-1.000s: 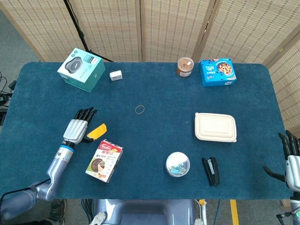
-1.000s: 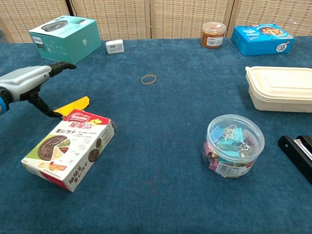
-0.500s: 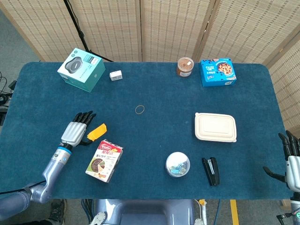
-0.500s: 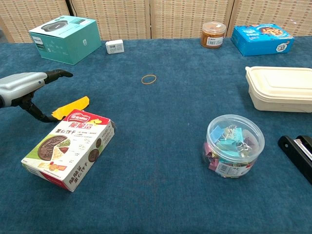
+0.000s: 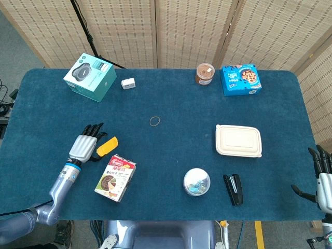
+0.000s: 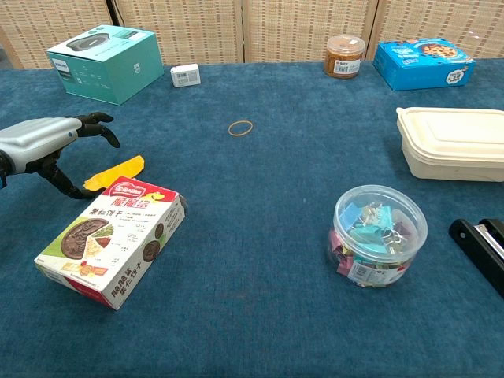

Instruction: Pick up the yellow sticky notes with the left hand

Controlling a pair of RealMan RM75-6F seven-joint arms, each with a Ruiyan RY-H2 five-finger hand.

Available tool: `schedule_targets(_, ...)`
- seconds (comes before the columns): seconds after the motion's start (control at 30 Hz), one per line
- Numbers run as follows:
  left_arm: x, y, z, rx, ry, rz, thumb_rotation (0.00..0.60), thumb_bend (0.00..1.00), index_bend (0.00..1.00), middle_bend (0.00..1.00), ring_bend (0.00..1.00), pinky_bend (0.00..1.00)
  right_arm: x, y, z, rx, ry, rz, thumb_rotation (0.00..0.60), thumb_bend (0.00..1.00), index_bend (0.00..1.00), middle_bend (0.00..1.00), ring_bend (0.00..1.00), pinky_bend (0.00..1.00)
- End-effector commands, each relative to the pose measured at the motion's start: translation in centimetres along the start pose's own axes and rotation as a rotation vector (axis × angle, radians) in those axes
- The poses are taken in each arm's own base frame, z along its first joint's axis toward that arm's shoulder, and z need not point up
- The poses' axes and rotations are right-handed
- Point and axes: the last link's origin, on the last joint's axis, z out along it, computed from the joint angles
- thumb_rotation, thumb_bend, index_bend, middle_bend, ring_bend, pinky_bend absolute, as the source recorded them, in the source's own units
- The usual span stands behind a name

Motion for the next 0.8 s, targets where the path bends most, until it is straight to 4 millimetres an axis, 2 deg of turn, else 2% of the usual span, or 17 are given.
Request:
schedule_targets(0.03,-0.03,-0.11,-0.08,0.004,-0.004,0.005,0.6,0.27,0.31,0.0,0.0,0.0,-0.04,0.0,0.01,0.001,-0.001,-0.001,0.6,0.0,0.0,0.0,0.0,0.0)
schedule_targets(0.23,-0.02,-0.2,-0.09,0.008,-0.016,0.005,0.6,0.34,0.37,0.0,0.0,0.0,-0.05,0.01,-0.01,0.001,-0.003,0.001,0.6,0.0,0.0,0.0,0.0,0.0)
schedule_targets(0.6,-0.17,0.12,-0.23,0.002,-0.029,0.006,0.6,0.35,0.48,0.0,0.0,0.0,0.0,0.09,-0.03,0.001,-0.005,0.006,0.6,0.0,0.0,0.0,0.0,0.0)
schedule_targets(0.8,-0.3,0.26,-0.2,0.004,-0.036,0.016,0.6,0.41,0.52,0.0,0.0,0.0,0.04,0.12,-0.04,0.002,-0.006,0.008,0.6,0.0,0.0,0.0,0.0,0.0)
